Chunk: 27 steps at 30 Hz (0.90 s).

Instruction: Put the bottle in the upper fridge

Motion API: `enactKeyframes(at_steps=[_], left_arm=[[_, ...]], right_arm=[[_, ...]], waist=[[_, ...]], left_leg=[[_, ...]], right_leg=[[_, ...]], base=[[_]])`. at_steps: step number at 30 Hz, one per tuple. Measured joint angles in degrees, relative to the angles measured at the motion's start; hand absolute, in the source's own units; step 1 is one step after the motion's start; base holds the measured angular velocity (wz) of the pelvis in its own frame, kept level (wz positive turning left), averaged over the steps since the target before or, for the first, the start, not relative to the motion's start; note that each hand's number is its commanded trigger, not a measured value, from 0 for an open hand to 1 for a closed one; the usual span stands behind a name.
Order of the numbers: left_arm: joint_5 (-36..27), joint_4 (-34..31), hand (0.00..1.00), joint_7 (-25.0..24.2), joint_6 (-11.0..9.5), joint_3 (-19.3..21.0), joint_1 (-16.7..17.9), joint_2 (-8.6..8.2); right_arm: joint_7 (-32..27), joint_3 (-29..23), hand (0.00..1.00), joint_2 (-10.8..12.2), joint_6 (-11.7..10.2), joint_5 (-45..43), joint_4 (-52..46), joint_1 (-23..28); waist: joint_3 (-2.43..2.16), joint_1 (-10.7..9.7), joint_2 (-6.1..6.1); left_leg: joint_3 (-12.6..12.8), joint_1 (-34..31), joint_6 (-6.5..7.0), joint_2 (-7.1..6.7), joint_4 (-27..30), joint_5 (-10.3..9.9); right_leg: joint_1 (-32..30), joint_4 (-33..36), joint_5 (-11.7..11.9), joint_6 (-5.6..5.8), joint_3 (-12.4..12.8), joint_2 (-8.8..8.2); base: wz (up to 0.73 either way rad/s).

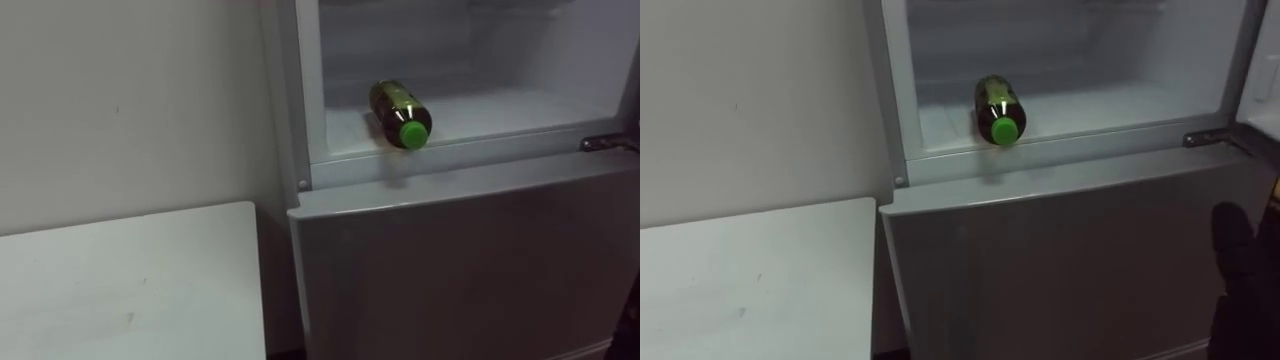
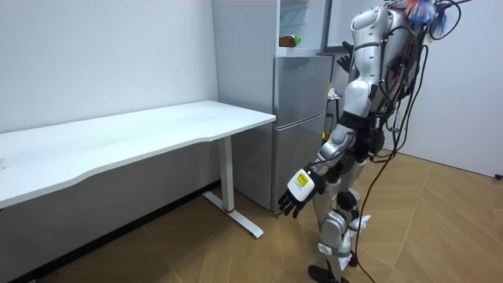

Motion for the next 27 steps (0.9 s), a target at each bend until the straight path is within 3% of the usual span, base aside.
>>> enactKeyframes(at_steps=[5,11,15,17,21,23,27], left_arm=[[-0.04,-0.02,0.00,0.03,0.16,-0.45,-0.23,0.03],[0.04,-0.06,0.00,-0.25,2.12,-0.99,0.15,0.03],[0.15,-0.17,0.00,-0.61,2.66,-0.99,0.10,0.03],[0.24,-0.32,0.00,-0.62,3.24,-0.99,-0.26,0.03],[0.43,-1.09,0.00,-0.61,4.43,-1.05,-0.38,0.03],[1.20,-1.48,0.00,-0.84,5.44,-1.19,-0.53,0.02],[1.17,-1.55,0.00,-1.09,6.53,-1.25,-1.25,0.20]], right_arm=[[10.03,3.93,0.00,-0.26,3.39,-0.68,-3.21,-0.13],[14.91,4.24,0.00,-0.25,6.77,-5.73,-3.51,-0.19],[16.83,4.22,0.00,-0.25,7.83,-7.06,-3.54,-0.32],[17.42,4.47,0.00,-0.25,9.76,-7.41,-3.47,-0.37],[18.69,4.74,0.00,-0.25,10.71,-11.05,-3.33,-1.00],[20.11,4.87,0.00,-0.30,11.43,-14.91,-3.02,-0.93],[23.07,6.32,0.00,-1.35,12.08,-18.47,-1.24,-0.93]], waist=[[-0.15,2.13,-0.23],[-0.32,3.26,-0.54],[-0.28,3.55,-0.72],[-0.20,3.99,-0.73],[-0.08,4.44,-0.79],[0.24,4.40,-0.91],[0.18,4.44,-1.31]], left_leg=[[-0.96,0.27,-0.02,0.20,-0.19,-0.02],[-2.06,0.12,0.04,0.06,-0.26,-0.03],[-2.16,-0.02,0.07,0.09,-0.31,-0.05],[-2.39,0.12,0.12,0.07,-0.47,-0.09],[-2.52,0.12,0.12,0.06,-0.94,-0.09],[-2.64,0.14,0.11,0.08,-0.96,-0.10],[-3.08,0.24,0.08,0.09,-1.12,-0.12]], right_leg=[[1.57,-2.09,0.65,0.19,-0.69,0.24],[2.44,-3.82,1.05,0.44,-1.25,0.31],[2.89,-3.98,1.09,0.47,-1.49,0.31],[3.34,-4.28,1.08,0.49,-2.08,0.22],[3.59,-4.95,1.11,0.54,-2.28,0.24],[3.88,-5.35,1.10,0.55,-2.37,0.26],[4.16,-5.90,1.15,0.59,-2.33,0.57]], base=[[0.10],[0.10],[0.01],[0.08],[0.07],[0.04],[0.00]])
